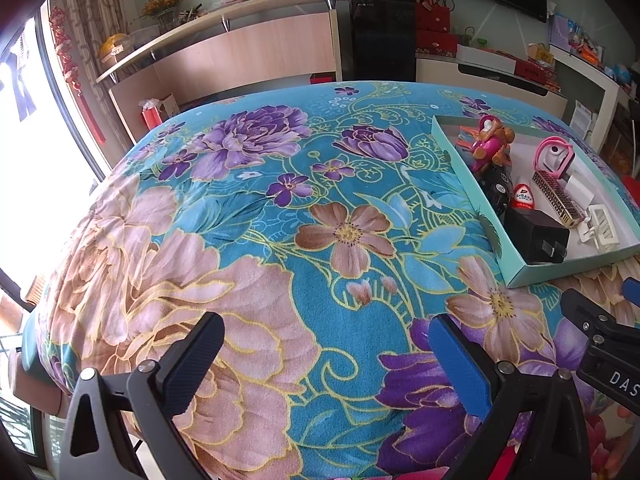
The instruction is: Organize rigid objects
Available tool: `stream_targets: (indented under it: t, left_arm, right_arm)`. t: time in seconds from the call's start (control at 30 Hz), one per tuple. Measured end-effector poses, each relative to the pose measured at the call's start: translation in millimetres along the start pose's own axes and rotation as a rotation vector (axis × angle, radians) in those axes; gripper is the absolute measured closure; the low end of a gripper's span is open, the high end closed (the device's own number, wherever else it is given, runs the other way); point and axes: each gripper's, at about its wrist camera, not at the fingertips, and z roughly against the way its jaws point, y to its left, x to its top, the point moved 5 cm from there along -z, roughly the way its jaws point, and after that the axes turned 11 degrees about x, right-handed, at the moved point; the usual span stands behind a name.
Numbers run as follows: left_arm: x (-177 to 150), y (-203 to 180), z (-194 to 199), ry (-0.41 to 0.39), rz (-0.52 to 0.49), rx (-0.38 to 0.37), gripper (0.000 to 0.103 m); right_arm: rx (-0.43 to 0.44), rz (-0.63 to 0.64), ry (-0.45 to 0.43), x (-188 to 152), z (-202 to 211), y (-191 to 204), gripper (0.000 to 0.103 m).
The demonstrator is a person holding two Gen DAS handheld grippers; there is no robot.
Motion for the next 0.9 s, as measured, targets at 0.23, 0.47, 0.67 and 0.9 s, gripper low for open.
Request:
stream_targets:
  t: [0.23,0.47,0.67,0.9]
  left_arm:
    - [0.3,-2.7,4.1,-0.017,-0.011,-0.001,0.000]
    - [0.5,-4.1,6.6,-0.029,-0.018,0.003,0.000]
    - [0.6,-6.3,8.1,-0.038,-0.031,0.008,0.000]
    - [0.9,-4.2,9.9,-0.047,-0.022,0.008,0.000]
  right_arm:
    - [-0.002,0.000,-0.007,0.2,2.1,0.2,0.006]
    - [-0.005,0.004,-0.014,0.4,3.8,0.2,0.006]
    - [-0.005,0.004,-0.014,0.5,4.1,0.0,0.006]
    - [-0.005,0.005,-0.014,0.4,4.1,0.0,0.006]
